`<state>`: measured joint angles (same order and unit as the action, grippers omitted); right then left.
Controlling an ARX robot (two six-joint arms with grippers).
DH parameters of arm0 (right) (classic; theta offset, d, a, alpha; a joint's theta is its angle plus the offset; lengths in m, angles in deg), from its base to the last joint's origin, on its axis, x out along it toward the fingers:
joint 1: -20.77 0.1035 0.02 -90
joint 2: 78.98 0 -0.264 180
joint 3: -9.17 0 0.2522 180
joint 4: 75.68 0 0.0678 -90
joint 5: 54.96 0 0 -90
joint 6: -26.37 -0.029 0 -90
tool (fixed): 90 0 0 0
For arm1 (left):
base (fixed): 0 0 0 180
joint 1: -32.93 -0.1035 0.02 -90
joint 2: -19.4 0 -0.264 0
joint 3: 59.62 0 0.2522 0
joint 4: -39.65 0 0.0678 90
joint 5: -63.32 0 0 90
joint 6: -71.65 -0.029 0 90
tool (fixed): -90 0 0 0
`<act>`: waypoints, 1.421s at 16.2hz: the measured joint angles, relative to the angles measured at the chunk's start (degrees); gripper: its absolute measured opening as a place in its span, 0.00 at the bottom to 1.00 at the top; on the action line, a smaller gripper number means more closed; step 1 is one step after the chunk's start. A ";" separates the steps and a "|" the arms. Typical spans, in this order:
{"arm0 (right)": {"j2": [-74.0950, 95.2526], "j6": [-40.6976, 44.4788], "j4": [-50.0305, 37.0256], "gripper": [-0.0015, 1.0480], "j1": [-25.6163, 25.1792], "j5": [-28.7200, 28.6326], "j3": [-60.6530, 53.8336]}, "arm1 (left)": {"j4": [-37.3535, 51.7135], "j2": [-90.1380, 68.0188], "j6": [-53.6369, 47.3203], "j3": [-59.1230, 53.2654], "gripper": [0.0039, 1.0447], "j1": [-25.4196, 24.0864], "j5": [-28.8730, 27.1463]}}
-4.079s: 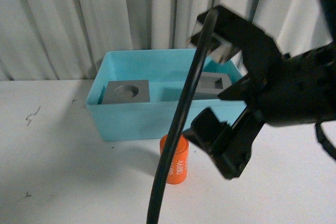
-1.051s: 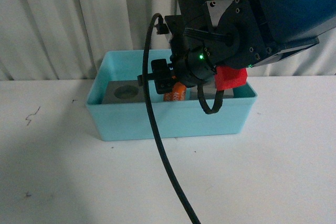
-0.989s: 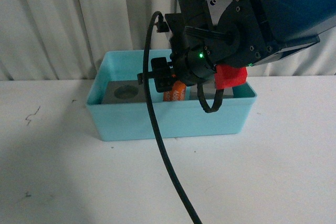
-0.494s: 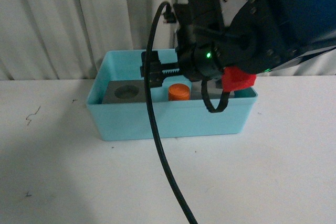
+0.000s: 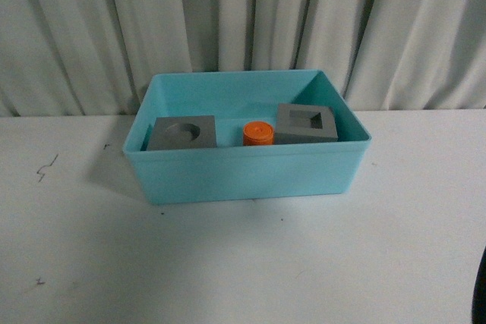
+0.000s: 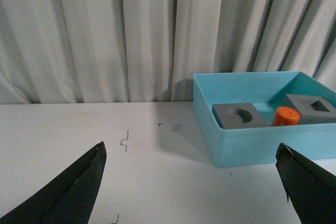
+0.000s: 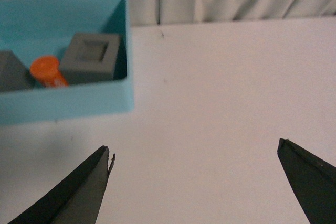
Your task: Place gray and orange parts in blue box
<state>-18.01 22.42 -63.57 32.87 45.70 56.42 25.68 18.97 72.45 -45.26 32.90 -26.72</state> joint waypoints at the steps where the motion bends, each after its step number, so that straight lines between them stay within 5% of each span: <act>1: -9.53 -2.36 6.67 0.94 1.90 1.51 -4.98 | 0.00 0.00 0.00 0.00 0.94 0.00 0.00; 3: -24.09 -8.66 20.41 0.93 8.66 6.25 -11.78 | 0.00 0.00 0.00 0.00 0.94 0.00 0.02; 4: -26.88 -6.82 3.10 0.84 7.48 7.78 -18.12 | 0.00 0.00 -0.02 0.00 0.94 0.07 0.24; 6: -34.75 0.52 -15.96 0.60 2.89 4.66 -27.63 | -0.04 0.00 0.00 0.00 0.94 -0.04 0.00; 11: -42.49 3.45 -13.38 0.01 -4.52 -2.86 -30.40 | -0.04 0.00 0.00 0.00 0.94 0.00 0.00; 14: -45.99 3.58 -11.13 0.02 -12.59 -9.60 -31.04 | -0.04 0.00 0.00 0.00 0.94 0.00 -0.04; 23: -50.66 3.61 -8.94 0.02 -12.11 -10.64 -32.85 | -0.02 0.00 0.00 0.00 0.94 0.00 0.00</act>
<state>-68.68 26.03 -72.51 20.76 35.05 23.57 25.66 18.97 72.45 -45.26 32.90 -26.72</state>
